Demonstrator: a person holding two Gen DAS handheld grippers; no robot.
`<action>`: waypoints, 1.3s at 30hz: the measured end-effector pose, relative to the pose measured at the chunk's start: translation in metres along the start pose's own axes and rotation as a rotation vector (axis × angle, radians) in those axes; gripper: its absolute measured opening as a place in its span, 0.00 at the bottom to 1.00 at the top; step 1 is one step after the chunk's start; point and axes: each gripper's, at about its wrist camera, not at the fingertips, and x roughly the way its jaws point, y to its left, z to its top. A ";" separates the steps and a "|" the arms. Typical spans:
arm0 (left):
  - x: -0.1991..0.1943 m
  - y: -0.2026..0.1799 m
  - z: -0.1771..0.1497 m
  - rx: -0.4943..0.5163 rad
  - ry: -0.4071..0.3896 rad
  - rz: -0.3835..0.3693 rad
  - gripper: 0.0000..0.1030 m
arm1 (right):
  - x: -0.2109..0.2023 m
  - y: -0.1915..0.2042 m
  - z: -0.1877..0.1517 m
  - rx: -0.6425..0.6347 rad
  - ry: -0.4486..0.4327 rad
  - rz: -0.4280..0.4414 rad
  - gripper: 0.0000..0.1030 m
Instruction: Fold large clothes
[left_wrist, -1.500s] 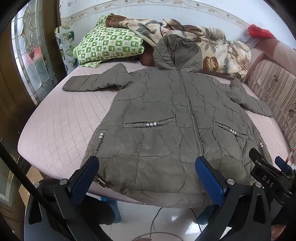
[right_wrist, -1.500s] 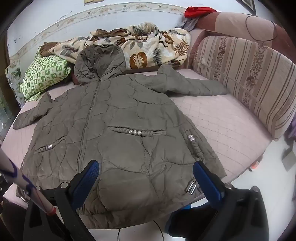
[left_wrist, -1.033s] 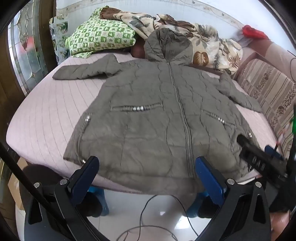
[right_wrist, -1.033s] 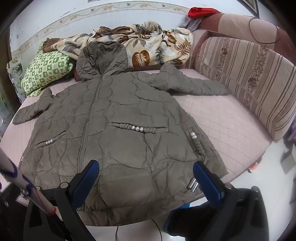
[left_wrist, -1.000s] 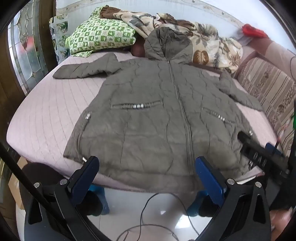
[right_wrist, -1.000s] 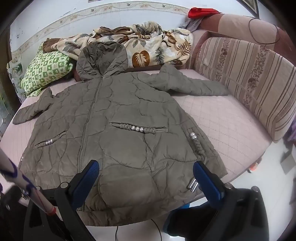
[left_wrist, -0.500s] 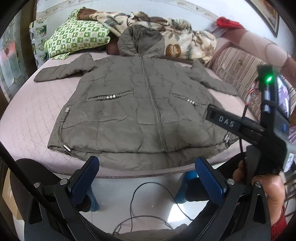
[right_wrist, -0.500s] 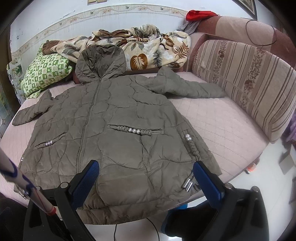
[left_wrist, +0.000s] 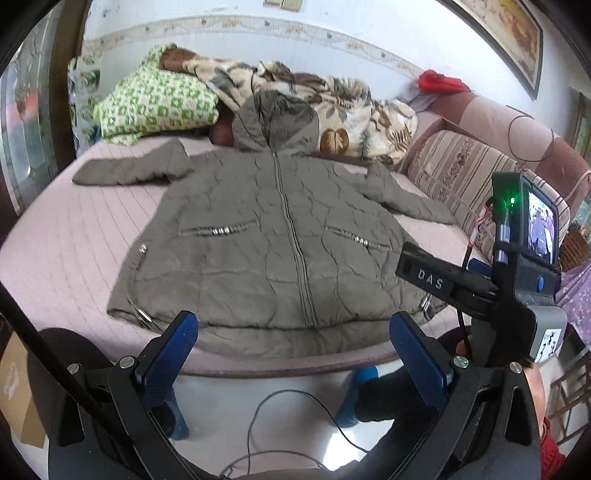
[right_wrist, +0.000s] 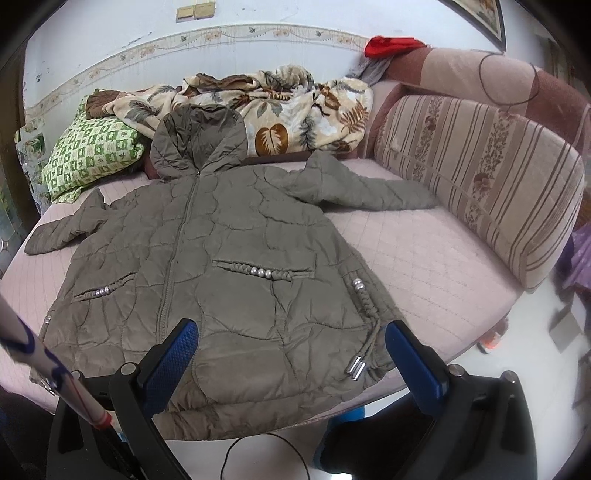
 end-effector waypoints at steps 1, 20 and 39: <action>-0.003 0.001 0.001 0.000 -0.009 0.005 1.00 | -0.003 0.000 0.000 -0.005 -0.007 -0.003 1.00; -0.041 0.007 0.019 -0.045 -0.092 0.079 1.00 | -0.056 0.006 -0.001 -0.018 -0.099 -0.027 1.00; -0.066 0.048 0.108 -0.024 -0.255 0.374 1.00 | -0.049 0.006 0.030 -0.036 -0.083 0.048 1.00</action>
